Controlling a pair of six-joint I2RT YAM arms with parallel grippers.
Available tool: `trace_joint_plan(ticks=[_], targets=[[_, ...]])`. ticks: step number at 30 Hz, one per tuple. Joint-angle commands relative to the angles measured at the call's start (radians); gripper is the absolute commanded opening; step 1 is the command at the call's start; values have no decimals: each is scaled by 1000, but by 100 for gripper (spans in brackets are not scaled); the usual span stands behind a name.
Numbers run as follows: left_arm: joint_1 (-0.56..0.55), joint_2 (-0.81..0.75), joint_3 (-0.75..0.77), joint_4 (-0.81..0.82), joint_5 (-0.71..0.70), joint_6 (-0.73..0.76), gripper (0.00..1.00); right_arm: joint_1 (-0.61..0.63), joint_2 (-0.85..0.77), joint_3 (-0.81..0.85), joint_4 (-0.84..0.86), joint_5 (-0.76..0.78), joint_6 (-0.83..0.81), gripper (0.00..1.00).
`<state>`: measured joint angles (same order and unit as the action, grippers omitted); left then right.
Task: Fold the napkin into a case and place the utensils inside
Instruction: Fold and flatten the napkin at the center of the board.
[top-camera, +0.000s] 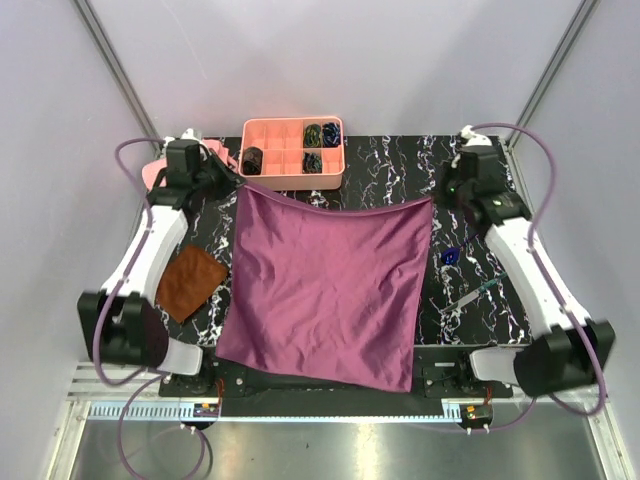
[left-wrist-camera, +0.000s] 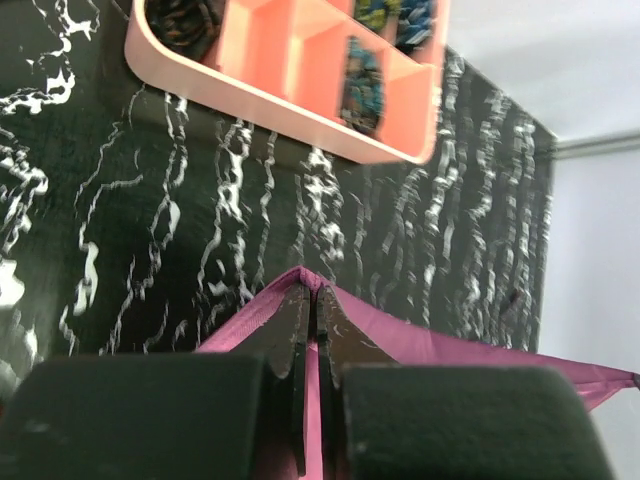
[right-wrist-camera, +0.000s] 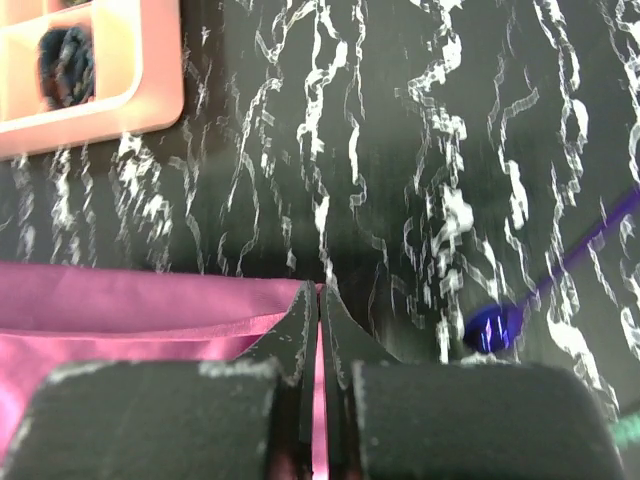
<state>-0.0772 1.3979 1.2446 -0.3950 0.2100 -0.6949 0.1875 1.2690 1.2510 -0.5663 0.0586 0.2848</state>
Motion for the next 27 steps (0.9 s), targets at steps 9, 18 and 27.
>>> trace_joint_plan(ticks=[9,18,27], targets=[[22,420,177,184,86,-37,0,-36,477,234,301,-55,-67,0],[28,366,124,-29,51,8,0,-34,440,181,189,-126,-9,0],[31,72,-194,-154,49,66,0,-34,69,-152,-3,-239,189,0]])
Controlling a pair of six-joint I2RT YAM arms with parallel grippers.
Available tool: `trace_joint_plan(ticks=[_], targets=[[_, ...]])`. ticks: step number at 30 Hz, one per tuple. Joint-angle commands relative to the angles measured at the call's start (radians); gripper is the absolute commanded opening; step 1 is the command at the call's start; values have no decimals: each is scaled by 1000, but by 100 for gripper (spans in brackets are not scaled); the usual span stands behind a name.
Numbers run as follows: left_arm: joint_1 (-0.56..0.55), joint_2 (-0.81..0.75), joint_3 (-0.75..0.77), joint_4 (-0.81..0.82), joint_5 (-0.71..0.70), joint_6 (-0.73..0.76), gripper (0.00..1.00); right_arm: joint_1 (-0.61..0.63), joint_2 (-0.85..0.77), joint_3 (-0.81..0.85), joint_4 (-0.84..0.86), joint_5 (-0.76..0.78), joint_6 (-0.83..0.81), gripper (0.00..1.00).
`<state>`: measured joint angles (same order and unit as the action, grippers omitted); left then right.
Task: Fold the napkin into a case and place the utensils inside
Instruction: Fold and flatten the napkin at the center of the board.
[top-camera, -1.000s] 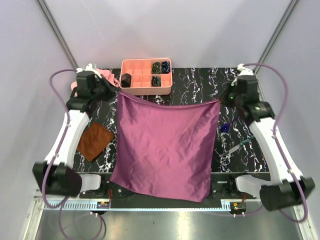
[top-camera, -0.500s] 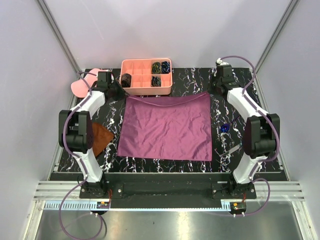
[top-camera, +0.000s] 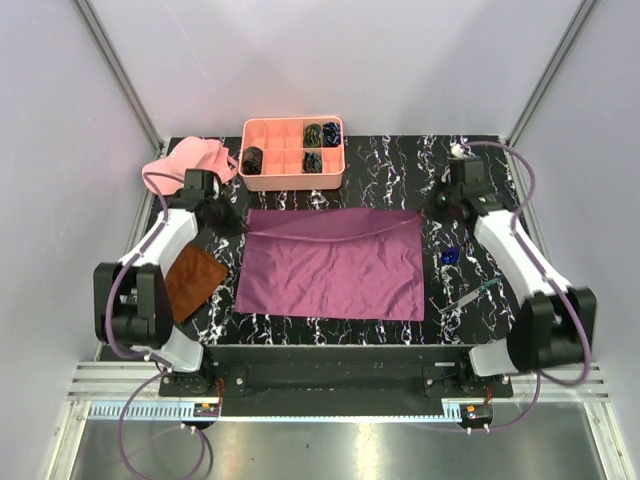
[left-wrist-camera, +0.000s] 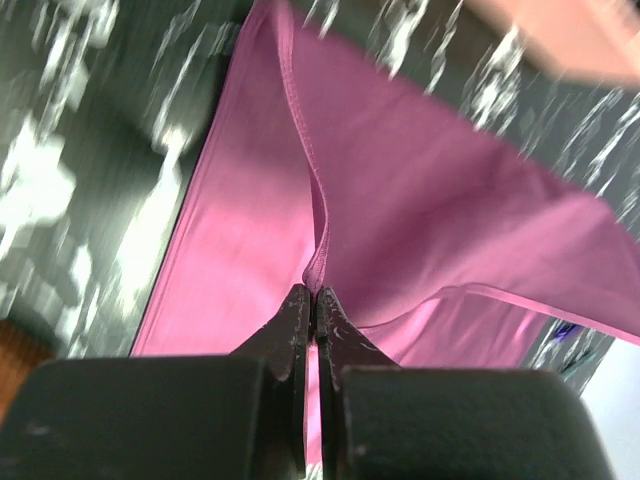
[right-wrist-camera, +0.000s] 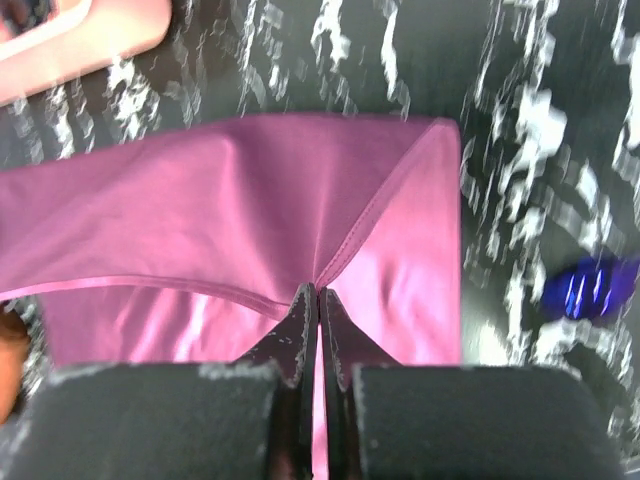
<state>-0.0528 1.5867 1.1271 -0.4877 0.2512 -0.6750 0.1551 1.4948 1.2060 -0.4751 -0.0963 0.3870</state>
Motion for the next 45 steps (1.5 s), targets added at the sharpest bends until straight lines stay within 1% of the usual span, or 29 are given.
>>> trace_joint_plan(ticks=[1,3,7,9,13,18,23,29,31,36,40,45], targets=[[7,-152,-110,-68,19,45,0,0,-218,-130,-120,-101,89,0],[7,-192,-145,-87,33,38,0,-2,-272,-184,-141,-105,99,0],[7,-318,-249,-109,40,28,0,-3,-385,-232,-233,-114,96,0],[7,-352,-274,-143,2,19,0,-2,-418,-276,-250,-123,108,0],[7,-438,-341,-160,-46,-3,0,0,-470,-361,-261,-198,167,0],[5,-436,-389,-149,-52,-18,0,-2,-492,-442,-280,-160,202,0],[2,-383,-414,-115,-43,-23,0,-2,-510,-485,-286,-149,263,0],[-2,-353,-441,-103,-40,-24,0,0,-525,-537,-326,-66,349,0],[-2,-378,-458,-104,-47,-37,0,-2,-544,-531,-359,-4,374,0],[-2,-450,-457,-144,-70,-46,0,0,-585,-519,-433,67,426,0],[-2,-478,-454,-166,-84,-43,0,0,-587,-520,-450,92,431,0],[-2,-493,-484,-175,-55,-49,0,0,-558,-530,-461,86,450,0]])
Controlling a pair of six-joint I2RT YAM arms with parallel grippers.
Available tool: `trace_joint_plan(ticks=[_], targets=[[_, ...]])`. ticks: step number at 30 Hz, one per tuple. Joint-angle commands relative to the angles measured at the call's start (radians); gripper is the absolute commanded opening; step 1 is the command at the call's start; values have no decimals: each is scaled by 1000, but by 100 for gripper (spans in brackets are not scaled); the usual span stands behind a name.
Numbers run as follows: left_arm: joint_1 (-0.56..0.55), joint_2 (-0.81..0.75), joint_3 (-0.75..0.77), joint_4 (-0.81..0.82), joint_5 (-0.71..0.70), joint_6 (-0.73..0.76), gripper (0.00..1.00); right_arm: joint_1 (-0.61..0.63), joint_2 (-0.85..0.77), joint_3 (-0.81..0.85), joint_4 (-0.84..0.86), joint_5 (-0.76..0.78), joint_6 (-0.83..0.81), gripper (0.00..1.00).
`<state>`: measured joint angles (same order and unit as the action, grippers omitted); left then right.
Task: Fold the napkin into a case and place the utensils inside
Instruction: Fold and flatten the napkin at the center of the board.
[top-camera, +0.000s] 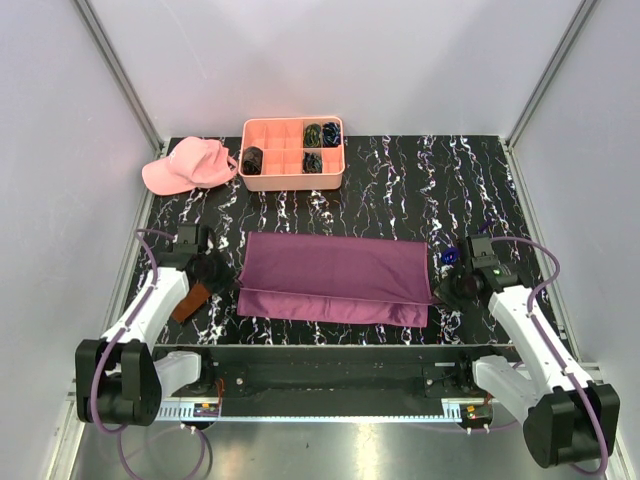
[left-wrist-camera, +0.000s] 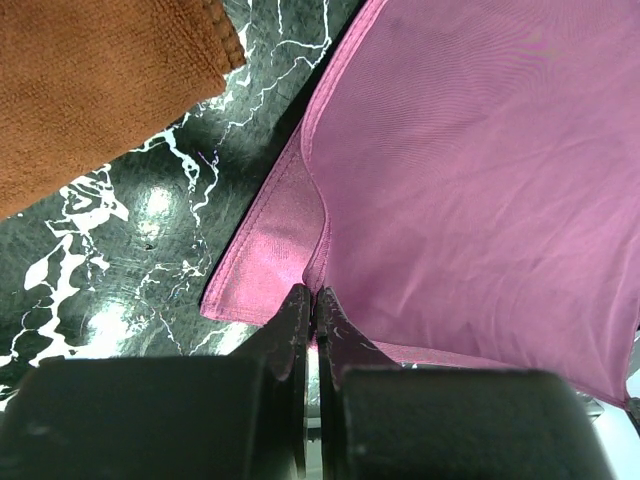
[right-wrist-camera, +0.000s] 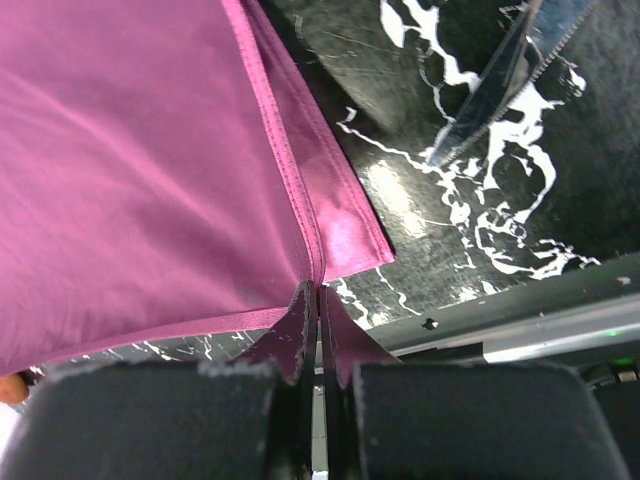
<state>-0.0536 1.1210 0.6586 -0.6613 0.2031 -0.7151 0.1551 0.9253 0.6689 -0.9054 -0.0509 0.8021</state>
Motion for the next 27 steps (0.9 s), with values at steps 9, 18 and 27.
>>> trace_joint_plan(ticks=[9,18,27], targets=[[-8,33,-40,6,-42,-14,0,0,55,-31,-9,28,66,0],[-18,83,-70,66,-41,-29,0,-2,107,-83,51,13,82,0],[-45,117,-105,95,-37,-49,0,0,161,-111,97,2,82,0]])
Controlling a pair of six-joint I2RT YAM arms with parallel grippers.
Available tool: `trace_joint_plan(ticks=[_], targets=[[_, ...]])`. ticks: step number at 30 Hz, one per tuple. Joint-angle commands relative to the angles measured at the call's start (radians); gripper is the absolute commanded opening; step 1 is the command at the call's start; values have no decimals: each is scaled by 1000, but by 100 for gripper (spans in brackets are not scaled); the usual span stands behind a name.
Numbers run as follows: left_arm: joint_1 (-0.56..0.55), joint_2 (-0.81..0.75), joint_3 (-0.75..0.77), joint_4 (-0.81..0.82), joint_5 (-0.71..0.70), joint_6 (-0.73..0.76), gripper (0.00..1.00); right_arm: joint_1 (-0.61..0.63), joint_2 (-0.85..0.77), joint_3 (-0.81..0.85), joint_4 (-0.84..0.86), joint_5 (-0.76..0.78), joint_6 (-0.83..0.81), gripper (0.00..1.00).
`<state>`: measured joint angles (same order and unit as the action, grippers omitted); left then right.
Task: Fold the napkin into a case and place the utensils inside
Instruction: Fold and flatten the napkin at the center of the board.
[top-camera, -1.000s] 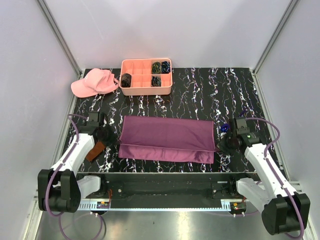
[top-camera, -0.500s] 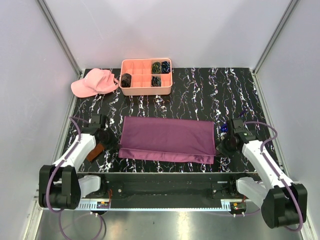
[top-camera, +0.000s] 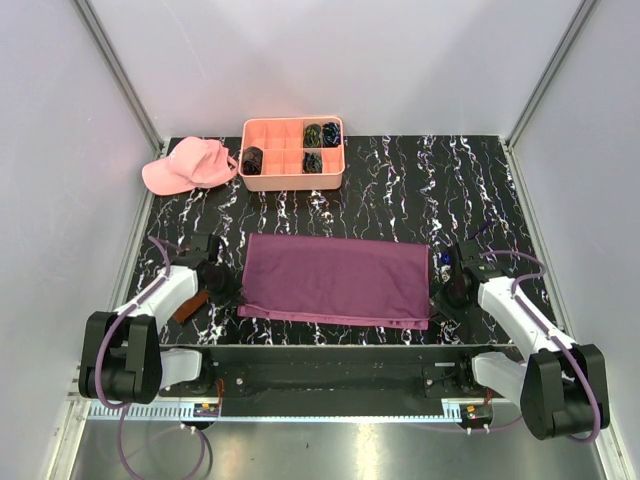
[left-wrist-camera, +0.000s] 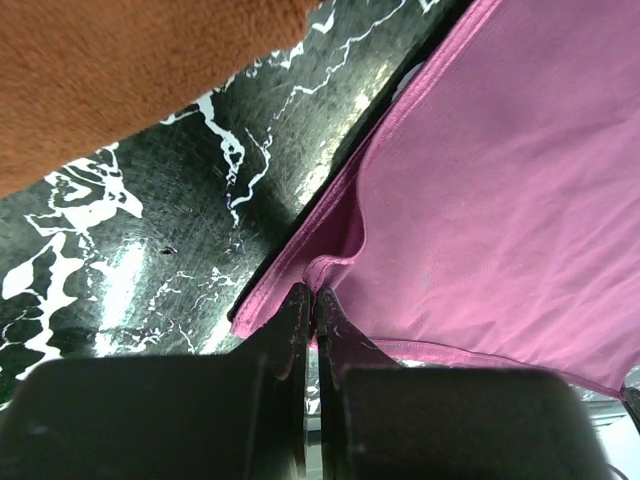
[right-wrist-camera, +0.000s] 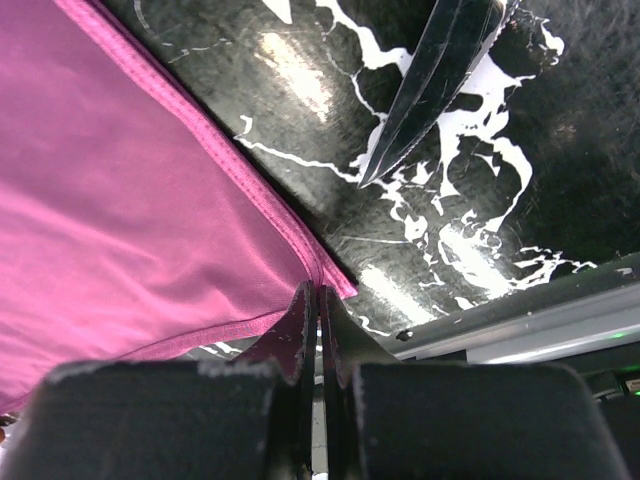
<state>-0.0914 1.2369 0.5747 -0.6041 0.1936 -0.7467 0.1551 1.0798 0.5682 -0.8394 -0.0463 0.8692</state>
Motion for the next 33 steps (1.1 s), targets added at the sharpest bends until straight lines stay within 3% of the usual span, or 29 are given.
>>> trace_joint_plan(ticks=[1,13,18,23,33], targets=[[-7,-4,-25,38,-31,-20,0,-2,3,-10,31,0,16,1],[-5,-62,0,0,-52,-31,0,0,-61,15,0,25,17,0],[-7,-135,68,-97,-85,-20,0,0,-107,93,-102,74,8,0],[-5,-195,70,-135,-95,-25,0,0,-139,90,-148,49,24,0],[-7,-157,33,-132,-85,-39,0,0,-104,79,-178,-32,10,0]])
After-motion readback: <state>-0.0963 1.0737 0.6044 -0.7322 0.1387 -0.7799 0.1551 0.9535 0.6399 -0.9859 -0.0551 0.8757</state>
